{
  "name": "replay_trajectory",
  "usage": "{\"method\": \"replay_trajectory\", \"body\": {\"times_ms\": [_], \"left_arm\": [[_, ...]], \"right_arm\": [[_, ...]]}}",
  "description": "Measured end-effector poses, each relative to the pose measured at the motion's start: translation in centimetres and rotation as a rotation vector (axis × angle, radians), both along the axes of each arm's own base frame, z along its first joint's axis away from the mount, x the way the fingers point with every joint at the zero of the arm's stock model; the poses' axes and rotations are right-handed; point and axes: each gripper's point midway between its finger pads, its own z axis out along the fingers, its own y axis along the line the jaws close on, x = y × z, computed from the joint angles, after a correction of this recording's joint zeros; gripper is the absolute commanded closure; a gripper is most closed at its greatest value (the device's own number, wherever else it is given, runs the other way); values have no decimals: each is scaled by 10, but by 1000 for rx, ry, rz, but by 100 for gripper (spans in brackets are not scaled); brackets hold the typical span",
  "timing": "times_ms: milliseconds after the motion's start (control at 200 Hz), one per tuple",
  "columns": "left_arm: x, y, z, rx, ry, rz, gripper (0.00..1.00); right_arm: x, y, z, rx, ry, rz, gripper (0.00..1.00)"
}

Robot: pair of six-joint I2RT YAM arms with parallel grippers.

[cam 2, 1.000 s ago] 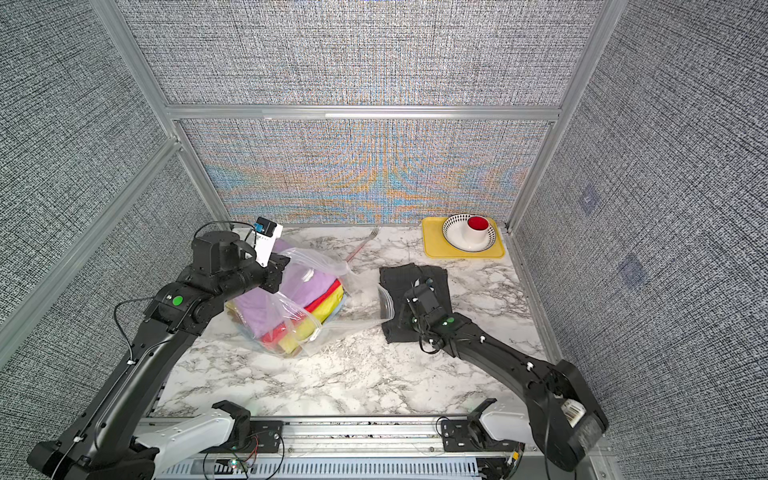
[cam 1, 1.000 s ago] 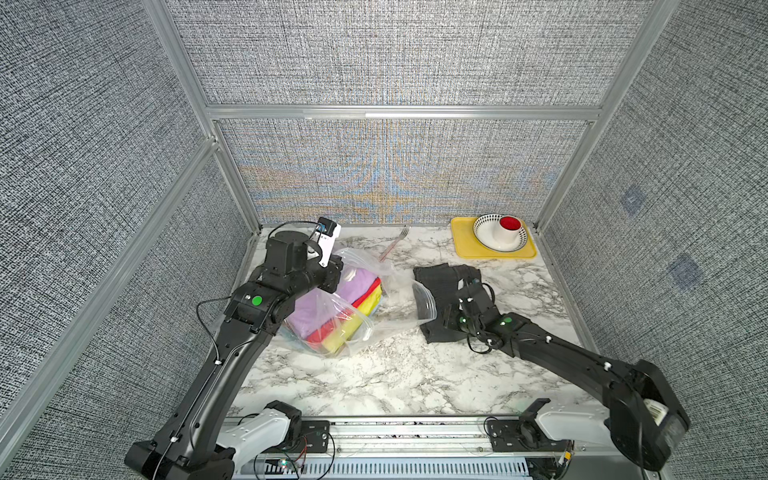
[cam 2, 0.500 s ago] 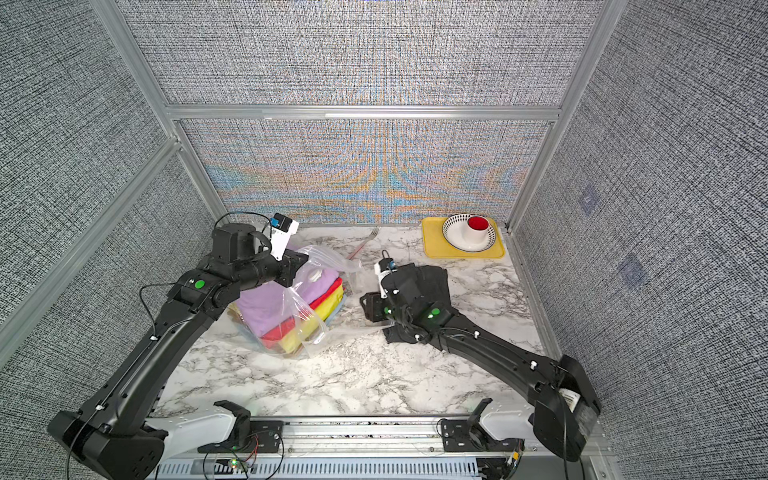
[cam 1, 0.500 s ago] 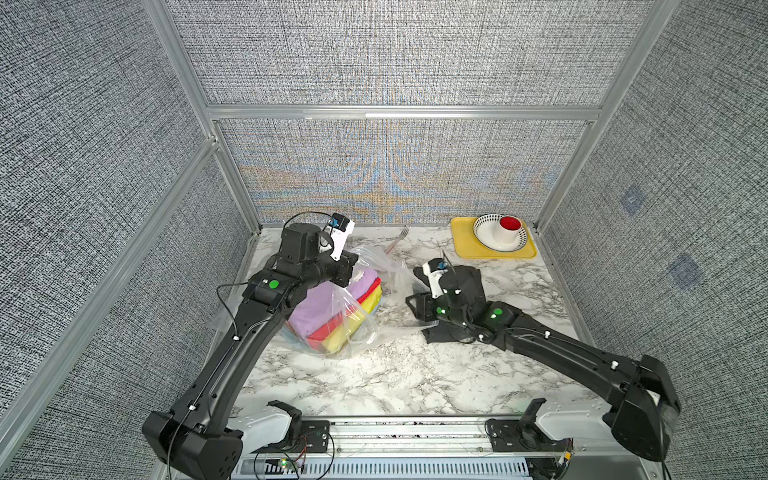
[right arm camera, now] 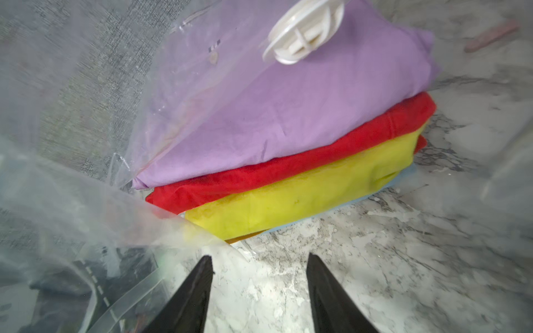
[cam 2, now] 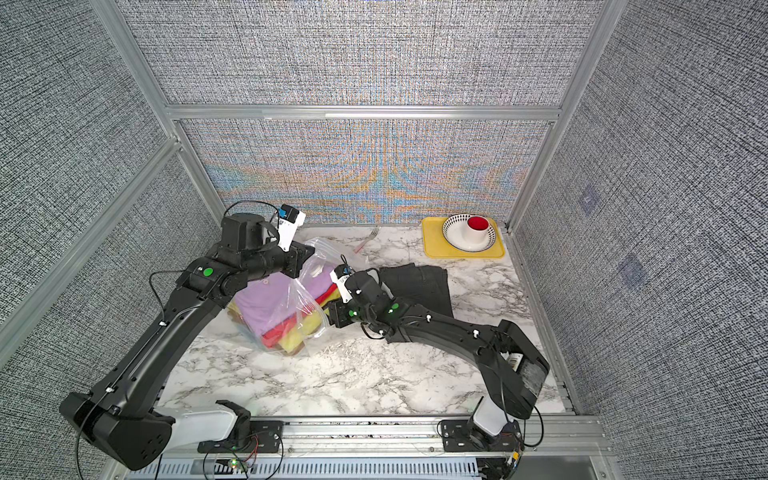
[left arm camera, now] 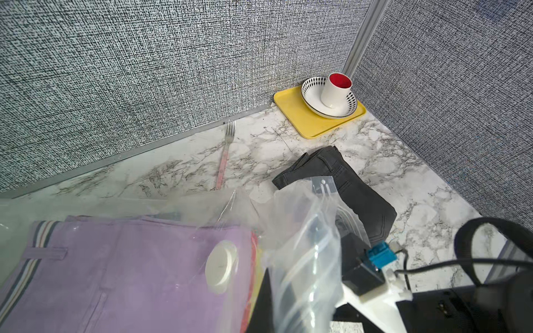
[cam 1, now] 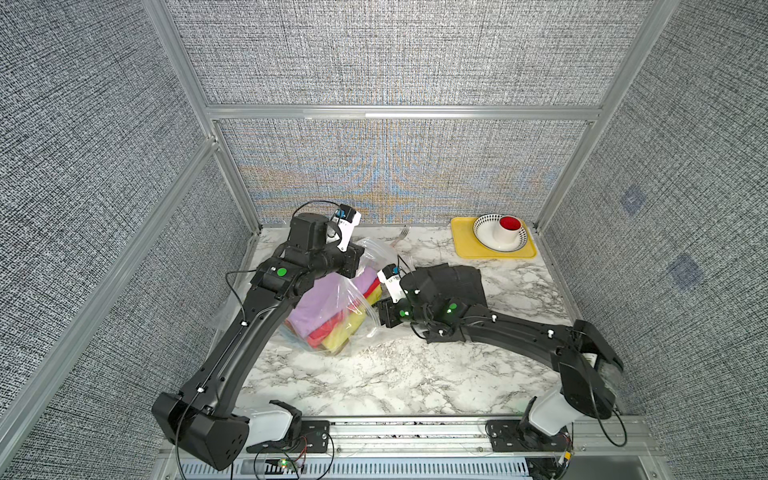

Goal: Take the trousers out of the vacuum bag
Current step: Take out the trousers from the vacuum bag.

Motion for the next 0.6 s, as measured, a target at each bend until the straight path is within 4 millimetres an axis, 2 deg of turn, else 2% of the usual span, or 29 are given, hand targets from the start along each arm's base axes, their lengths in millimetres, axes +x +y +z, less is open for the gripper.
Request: {"method": "replay_trajectory", "body": {"times_ms": [295, 601], "left_arm": [[-3, 2, 3, 48, -29, 27, 100], [-9, 9, 10, 101, -83, 47, 100]], "right_arm": [[21, 33, -12, 64, 79, 16, 45], [33, 49, -13, 127, 144, 11, 43]]}}
